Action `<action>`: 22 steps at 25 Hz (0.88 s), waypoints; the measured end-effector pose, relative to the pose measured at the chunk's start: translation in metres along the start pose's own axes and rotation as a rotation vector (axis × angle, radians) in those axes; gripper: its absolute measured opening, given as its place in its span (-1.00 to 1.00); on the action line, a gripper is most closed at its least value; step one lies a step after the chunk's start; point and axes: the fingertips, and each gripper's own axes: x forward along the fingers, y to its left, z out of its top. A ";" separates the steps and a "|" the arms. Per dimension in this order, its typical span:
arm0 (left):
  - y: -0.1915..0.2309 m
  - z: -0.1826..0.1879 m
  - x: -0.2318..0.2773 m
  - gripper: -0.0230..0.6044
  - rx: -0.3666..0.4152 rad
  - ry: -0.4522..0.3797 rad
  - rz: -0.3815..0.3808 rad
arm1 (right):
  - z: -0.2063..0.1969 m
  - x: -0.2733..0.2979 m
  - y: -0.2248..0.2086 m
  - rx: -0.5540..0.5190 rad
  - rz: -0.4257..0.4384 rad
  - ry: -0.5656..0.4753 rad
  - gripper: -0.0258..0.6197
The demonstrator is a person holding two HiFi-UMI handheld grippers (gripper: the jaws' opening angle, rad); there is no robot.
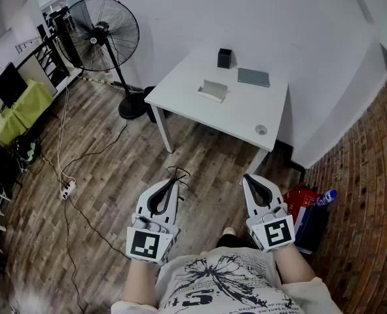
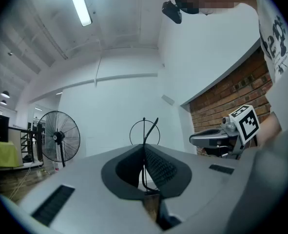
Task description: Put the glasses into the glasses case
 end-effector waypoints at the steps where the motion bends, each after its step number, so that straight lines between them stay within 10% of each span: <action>1: 0.001 0.001 -0.002 -0.88 0.000 0.006 0.006 | 0.000 0.000 0.002 0.000 0.000 -0.002 -0.88; 22: 0.052 -0.033 0.024 -0.88 -0.052 0.041 0.023 | -0.034 0.072 0.005 0.055 0.033 0.066 -0.88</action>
